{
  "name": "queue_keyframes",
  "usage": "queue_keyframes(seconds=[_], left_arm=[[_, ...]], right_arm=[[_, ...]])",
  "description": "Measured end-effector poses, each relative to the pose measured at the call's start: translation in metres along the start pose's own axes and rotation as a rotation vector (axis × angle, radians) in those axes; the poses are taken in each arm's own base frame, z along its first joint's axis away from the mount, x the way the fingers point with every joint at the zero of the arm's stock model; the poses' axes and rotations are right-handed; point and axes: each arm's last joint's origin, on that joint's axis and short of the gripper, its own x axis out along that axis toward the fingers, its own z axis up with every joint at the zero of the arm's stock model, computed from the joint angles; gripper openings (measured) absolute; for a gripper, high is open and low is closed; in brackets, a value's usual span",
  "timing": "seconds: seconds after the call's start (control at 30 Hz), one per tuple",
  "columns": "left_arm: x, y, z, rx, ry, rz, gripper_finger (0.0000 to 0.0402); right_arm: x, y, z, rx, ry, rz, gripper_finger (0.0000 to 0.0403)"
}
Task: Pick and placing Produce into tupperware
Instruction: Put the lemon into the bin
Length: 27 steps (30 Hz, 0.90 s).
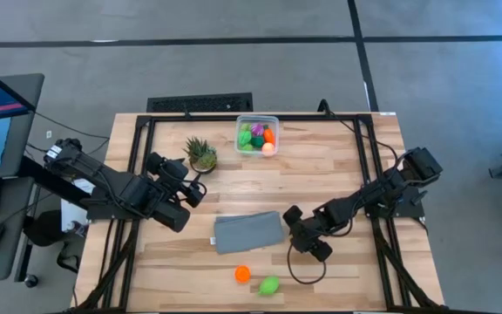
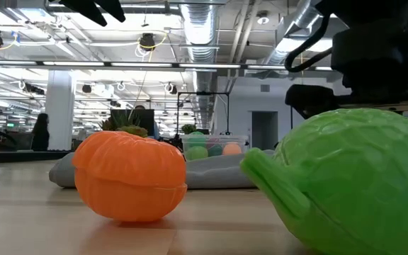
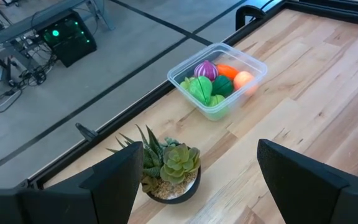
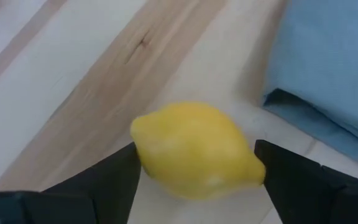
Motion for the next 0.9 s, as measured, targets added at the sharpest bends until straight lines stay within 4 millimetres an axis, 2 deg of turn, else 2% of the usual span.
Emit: queue_keyframes(seconds=[0.23,0.9], left_arm=[[0.0001,0.0000,0.0000,-0.004,0.000,0.000,0.0306],[0.0001,0.0003,-0.0001,0.001,0.001,0.002,0.0306]], right_arm=[[0.0000,0.0001,-0.0004,0.066,0.004,0.002,0.0300],[-0.0016,0.0020,-0.0062,0.328,0.066,0.010,0.0295]])
